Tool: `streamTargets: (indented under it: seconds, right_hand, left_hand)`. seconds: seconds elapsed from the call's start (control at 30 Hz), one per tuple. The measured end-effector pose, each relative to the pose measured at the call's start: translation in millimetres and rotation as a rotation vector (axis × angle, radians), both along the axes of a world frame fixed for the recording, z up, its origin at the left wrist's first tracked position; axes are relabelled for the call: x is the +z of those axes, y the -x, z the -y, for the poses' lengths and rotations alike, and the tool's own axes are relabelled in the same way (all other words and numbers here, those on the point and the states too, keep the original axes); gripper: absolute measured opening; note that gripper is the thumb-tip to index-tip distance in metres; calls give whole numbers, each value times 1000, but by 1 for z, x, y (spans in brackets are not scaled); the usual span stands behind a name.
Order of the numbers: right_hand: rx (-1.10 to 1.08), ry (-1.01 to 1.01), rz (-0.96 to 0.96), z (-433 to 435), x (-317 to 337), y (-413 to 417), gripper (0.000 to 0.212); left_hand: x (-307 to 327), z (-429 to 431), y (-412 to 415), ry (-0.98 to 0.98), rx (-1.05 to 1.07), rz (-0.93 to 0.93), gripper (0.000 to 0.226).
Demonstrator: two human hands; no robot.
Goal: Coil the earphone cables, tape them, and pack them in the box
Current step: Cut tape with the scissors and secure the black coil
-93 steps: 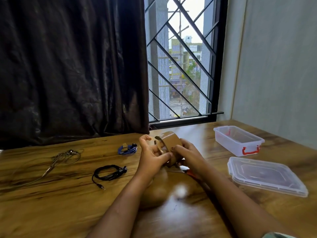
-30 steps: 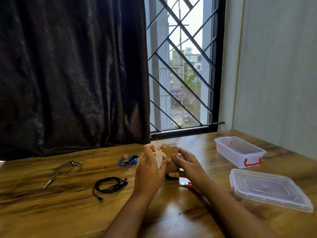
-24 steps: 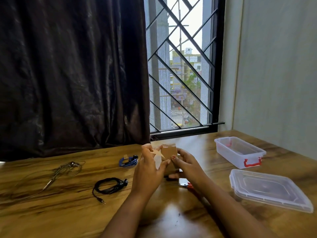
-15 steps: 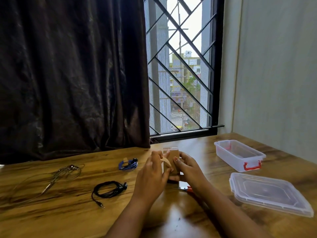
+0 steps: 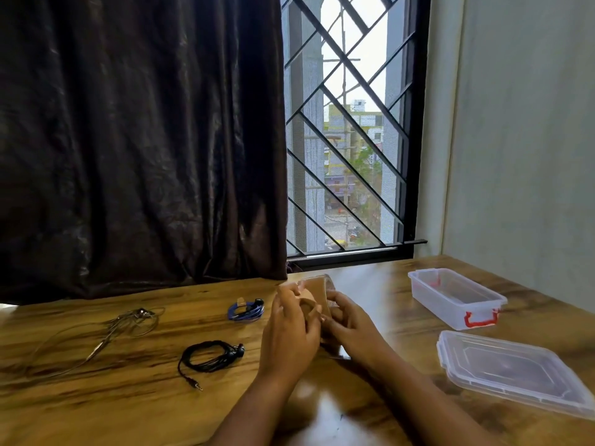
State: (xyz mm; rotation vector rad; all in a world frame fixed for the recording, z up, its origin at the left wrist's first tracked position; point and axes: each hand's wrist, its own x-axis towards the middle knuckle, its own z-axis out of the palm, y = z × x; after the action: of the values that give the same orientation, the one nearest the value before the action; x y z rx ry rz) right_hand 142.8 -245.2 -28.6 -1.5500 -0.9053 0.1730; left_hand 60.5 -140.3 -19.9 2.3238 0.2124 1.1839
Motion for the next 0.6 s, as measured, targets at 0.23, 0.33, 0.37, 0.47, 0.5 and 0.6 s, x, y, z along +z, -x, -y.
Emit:
streamTargets:
  seconds: [0.23,0.33,0.37,0.47,0.5,0.6]
  right_hand:
    - [-124,114,305,6,3,6,26]
    - [-126,120,348,6,2,6,26]
    - [-118,125,358,5,1,5,24]
    - [-82,153,376,4,0,4,25]
    - [-72,159,378,4,1,4,26]
    - [-61,195,385,5,1,0,27]
  left_hand:
    - [-2,22,-6,202,-14,75,45]
    - [-2,23,-8,239,-8,82,46]
    - [-2,22,-9,244,-7,90,48]
    - [1,15,-8,248,-18,108,53]
    - [1,12,-7,250,-28,105,53]
    - [2,3,-8,282,-79,81,59]
